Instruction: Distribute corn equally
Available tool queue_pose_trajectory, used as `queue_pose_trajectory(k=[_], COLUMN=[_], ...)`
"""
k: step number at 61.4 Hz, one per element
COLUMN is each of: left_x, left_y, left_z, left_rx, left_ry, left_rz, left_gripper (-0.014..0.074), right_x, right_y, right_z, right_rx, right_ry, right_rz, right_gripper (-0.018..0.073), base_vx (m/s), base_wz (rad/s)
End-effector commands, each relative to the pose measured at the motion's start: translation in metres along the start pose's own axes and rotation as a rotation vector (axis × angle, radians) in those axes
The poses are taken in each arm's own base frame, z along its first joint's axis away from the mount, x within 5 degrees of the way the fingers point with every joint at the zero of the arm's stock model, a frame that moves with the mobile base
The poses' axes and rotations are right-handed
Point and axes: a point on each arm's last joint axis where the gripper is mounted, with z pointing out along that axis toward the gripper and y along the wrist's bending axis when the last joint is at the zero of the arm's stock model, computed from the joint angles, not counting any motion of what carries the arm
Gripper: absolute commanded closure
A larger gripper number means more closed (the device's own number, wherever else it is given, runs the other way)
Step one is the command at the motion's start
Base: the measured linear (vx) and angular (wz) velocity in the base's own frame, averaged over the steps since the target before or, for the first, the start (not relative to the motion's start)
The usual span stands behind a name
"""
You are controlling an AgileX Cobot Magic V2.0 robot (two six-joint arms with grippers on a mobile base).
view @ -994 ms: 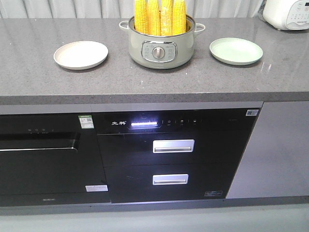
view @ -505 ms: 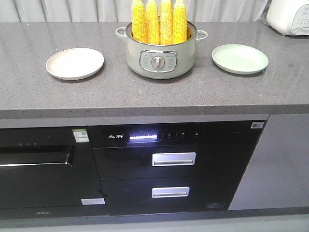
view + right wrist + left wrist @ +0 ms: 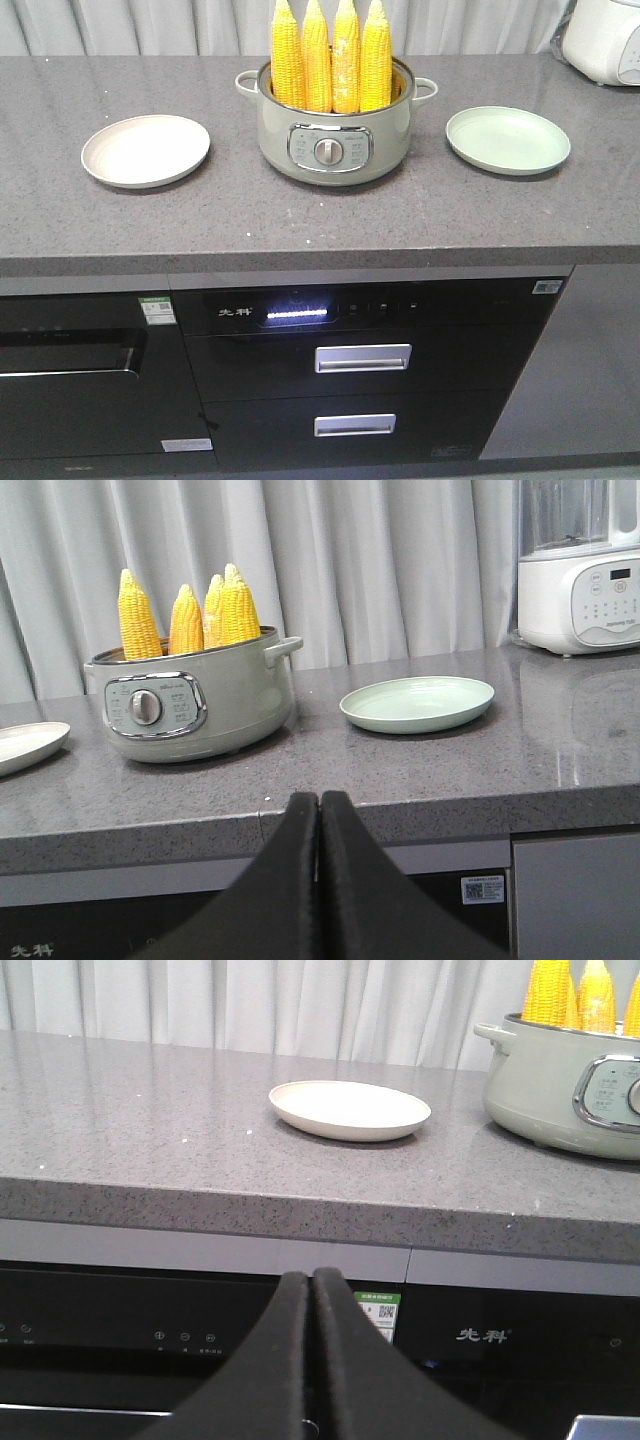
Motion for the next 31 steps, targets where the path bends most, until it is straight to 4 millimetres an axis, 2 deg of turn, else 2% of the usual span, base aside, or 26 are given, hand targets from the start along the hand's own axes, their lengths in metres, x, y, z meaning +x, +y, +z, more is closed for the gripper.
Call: queue_pose_trajectory(k=[1,31], left_x=[-0.0069,-0.0069], left_y=[-0.0021,-0.0021], left_z=[-0.0015,-0.0015], left_rx=[0.029,0.029], left_ry=[-0.091,-0.091], left_rz=[-0.011,-0.011], left_gripper=[0.0603,0.0603], right_x=[-0.0026,-0.0026], right_y=[0.0014,0.0014], right_z=[-0.0003,-0.0003], right_rx=[-0.019,-0.019], right_ry=[-0.058,-0.058], right_rz=[-0.025,-0.025], right_gripper=[0.0561,0.0561], base_vx=[0.11,0.11], base_wz=[-0.02,-0.03])
